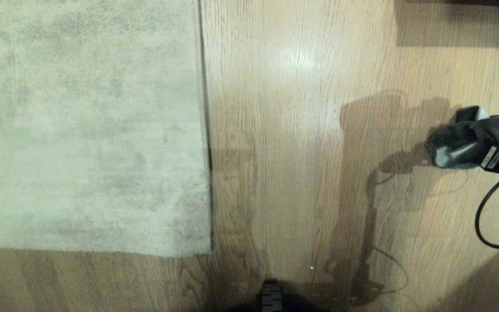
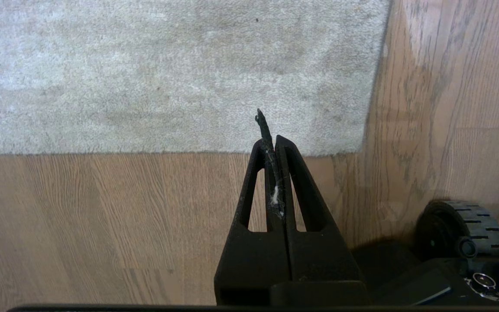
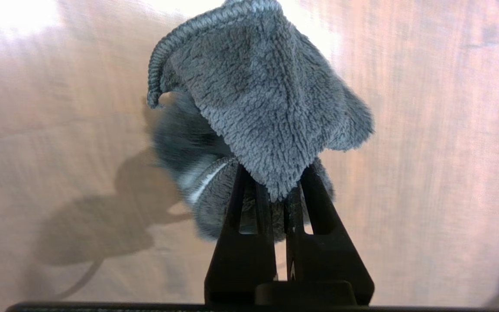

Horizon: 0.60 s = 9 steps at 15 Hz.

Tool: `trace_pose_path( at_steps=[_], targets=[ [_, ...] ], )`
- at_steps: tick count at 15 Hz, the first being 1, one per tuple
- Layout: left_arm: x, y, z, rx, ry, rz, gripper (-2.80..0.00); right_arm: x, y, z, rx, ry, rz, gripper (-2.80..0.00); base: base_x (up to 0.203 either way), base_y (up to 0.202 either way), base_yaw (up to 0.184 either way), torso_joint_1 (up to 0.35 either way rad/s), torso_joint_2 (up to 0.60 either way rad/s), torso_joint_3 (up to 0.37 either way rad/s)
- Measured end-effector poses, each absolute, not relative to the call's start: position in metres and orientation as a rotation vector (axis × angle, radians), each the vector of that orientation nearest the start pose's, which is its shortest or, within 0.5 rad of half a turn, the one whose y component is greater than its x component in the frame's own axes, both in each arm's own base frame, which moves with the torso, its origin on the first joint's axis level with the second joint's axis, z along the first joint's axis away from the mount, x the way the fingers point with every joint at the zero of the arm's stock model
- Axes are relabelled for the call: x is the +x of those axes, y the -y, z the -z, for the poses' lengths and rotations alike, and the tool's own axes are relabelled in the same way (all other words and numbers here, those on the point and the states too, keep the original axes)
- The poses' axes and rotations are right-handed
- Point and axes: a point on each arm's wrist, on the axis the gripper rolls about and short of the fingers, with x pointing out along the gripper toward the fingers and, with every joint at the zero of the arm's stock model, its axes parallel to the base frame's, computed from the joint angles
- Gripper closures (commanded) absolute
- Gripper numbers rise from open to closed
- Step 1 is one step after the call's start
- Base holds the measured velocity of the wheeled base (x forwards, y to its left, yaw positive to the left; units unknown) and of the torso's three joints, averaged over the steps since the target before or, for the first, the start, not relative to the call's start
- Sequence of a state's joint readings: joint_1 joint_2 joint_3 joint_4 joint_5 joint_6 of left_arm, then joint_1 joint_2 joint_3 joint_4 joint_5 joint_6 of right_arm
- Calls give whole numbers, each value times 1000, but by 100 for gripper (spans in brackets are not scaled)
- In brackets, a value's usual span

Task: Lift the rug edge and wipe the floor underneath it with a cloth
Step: Put down the rag

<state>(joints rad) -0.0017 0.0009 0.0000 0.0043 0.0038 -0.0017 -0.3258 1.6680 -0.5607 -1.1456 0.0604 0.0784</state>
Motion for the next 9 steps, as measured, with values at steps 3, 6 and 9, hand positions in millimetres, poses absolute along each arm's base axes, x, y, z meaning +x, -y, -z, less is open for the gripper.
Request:
trace_pose_path(
  at_steps=[3, 6, 9],
  targets=[
    [-23, 0, -75, -1, -5, -2, 0, 266, 103, -176, 67, 41, 290, 0, 0, 0, 0, 0, 0, 0],
    [-23, 0, -75, -1, -5, -2, 0, 267, 106, -173, 70, 28, 295, 0, 0, 0, 0, 0, 0, 0],
    [-23, 0, -75, -1, -5, -3, 0, 264, 104, -170, 73, 11, 263, 0, 0, 0, 0, 0, 0, 0]
  ],
)
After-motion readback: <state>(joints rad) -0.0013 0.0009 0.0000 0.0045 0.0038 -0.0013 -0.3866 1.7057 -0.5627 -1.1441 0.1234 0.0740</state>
